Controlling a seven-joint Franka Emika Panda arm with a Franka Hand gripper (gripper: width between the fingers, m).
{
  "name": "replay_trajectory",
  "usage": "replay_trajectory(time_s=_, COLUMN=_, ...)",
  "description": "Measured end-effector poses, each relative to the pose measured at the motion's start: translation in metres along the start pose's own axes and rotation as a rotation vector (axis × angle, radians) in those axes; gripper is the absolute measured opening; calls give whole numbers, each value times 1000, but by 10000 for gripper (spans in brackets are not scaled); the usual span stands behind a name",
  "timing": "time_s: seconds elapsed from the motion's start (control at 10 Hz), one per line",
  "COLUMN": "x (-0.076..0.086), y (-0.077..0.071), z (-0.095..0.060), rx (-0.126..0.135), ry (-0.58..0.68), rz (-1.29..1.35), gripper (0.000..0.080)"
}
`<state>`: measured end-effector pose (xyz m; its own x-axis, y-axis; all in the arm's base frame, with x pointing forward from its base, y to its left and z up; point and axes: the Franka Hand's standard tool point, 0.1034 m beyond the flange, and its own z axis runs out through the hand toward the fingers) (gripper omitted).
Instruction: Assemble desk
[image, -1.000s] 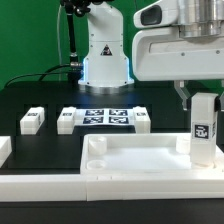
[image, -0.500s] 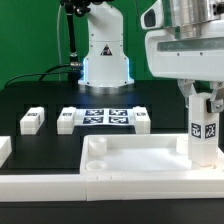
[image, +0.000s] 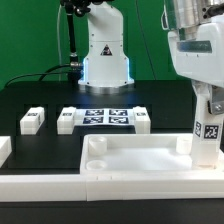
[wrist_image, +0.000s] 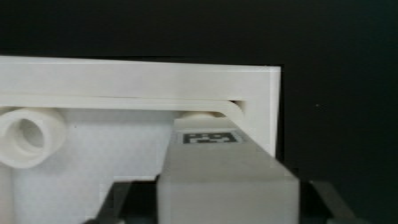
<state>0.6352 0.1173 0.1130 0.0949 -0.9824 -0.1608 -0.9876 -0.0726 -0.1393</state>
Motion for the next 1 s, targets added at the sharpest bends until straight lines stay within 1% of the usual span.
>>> replay_trajectory(time_s=0.1, x=-1, y=0, z=1, rx=0, ry=0, rz=-2, gripper=290)
replay_trajectory(time_s=0.2, x=0, y=0, z=0, rx=-2, ry=2, rz=-81, gripper=475)
replay_trajectory(time_s=0.3, x=1, y=0, z=-1, rx=-10, ry=-1, rz=-291, gripper=591)
replay_trajectory(time_s=0.4, x=2, y=-1, z=0, rx=-15, ry=-4, rz=-490, gripper=631)
replay_trajectory(time_s=0.5, x=2, y=0, z=2, rx=-18, ry=-7, rz=-625, gripper=631)
replay_trajectory(time_s=0.7, x=2, y=0, z=2, rx=-18, ry=-8, rz=-694, gripper=647)
replay_trajectory(time_s=0.8, x=2, y=0, z=2, rx=-18, ry=-8, rz=-793, gripper=649)
replay_trajectory(time_s=0.9, x=3, y=1, z=2, rx=-27, ry=-9, rz=-918, gripper=649)
replay_trajectory(time_s=1.0, x=4, y=1, z=3, rx=-71, ry=-14, rz=-1152, gripper=649)
